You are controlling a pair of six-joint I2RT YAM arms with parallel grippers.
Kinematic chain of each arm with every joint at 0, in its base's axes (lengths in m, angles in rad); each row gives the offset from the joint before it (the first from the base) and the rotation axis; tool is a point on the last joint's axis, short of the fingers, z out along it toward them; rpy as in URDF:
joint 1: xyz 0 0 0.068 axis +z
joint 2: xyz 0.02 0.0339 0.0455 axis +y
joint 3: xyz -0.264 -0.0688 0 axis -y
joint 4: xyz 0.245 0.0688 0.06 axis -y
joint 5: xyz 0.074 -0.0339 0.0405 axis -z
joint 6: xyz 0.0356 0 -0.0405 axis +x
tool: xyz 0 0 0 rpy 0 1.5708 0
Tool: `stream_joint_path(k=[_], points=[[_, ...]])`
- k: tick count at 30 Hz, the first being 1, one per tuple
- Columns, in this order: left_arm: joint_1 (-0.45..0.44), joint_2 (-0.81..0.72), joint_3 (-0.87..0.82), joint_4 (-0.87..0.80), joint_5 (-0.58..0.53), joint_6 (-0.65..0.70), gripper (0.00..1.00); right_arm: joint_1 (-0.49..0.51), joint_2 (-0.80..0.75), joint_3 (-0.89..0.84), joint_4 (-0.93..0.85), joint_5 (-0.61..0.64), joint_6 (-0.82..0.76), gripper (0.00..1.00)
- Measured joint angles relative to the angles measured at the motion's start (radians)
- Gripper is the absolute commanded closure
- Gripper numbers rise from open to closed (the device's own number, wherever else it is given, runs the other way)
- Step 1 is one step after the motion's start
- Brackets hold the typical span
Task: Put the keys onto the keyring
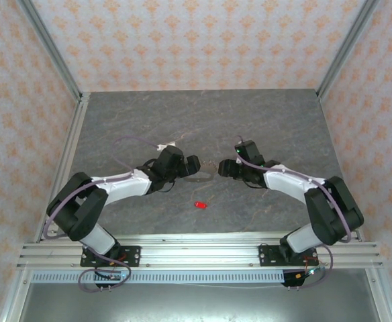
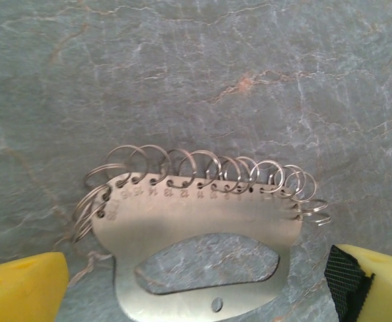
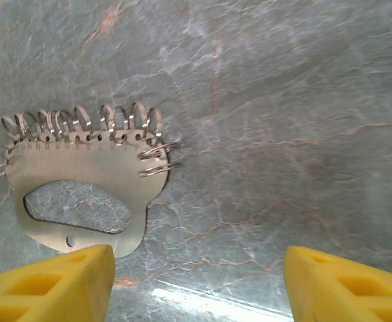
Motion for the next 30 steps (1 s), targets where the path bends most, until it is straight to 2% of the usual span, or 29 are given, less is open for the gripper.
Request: stream_joint_path(k=[17,30], points=[[0.003,0.092,0.058,0.057,0.002,-0.016,0.0,0.014,0.165,0.101,0.046,-0.008,-0.017,0.41],[0.09,0.155,0.109,0.064,0.011,-0.011,0.0,0.046,0.208,0.14,0.077,-0.038,0.0,0.49]])
